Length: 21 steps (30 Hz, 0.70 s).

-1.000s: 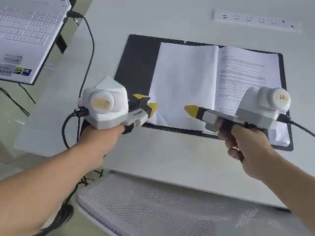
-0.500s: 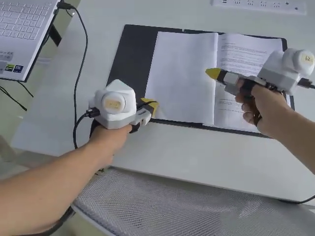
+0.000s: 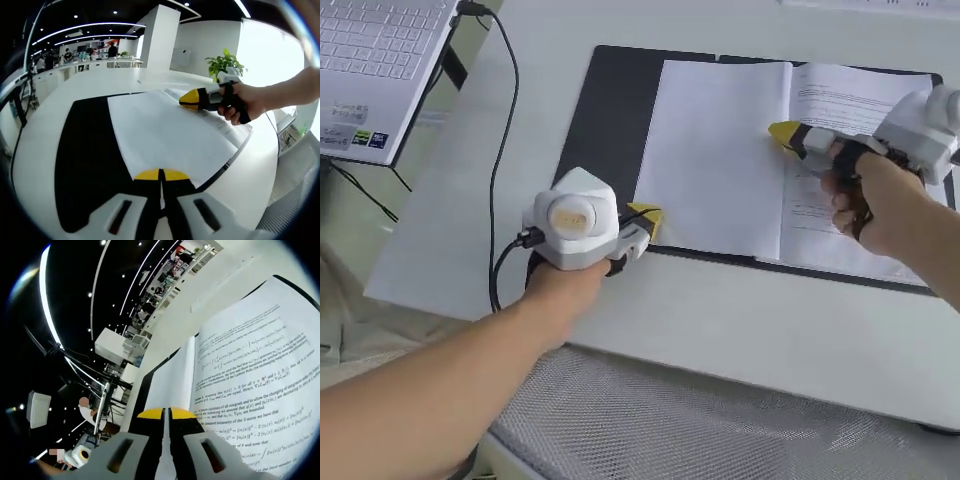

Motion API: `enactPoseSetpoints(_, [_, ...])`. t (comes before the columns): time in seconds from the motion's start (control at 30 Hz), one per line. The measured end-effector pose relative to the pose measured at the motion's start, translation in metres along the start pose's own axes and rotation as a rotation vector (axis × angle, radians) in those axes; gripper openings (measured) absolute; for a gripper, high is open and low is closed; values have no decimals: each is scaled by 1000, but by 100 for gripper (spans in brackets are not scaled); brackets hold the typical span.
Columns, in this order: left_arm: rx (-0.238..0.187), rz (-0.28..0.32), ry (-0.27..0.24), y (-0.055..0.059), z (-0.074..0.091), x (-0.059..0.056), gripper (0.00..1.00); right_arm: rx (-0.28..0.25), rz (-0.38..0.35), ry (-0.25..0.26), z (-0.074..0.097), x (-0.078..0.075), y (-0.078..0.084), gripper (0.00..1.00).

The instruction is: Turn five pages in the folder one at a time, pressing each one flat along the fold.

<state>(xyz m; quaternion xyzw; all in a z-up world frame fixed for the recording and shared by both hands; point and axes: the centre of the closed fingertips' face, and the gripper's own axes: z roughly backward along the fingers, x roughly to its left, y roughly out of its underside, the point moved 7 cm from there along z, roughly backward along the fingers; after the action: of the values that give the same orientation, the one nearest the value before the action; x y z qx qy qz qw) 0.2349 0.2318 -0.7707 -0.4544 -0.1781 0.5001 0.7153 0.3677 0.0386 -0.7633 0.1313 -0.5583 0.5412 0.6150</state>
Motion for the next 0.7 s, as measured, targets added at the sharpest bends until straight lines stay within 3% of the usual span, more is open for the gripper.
enactPoseSetpoints(0.57, [-15, 11, -1, 3, -3, 5, 0, -97, -211, -1, -25, -12, -33, 0])
enactPoseSetpoints(0.7, [-23, 16, -2, 4, -4, 6, 0, -89, -206, 9, -34, -12, -43, 0])
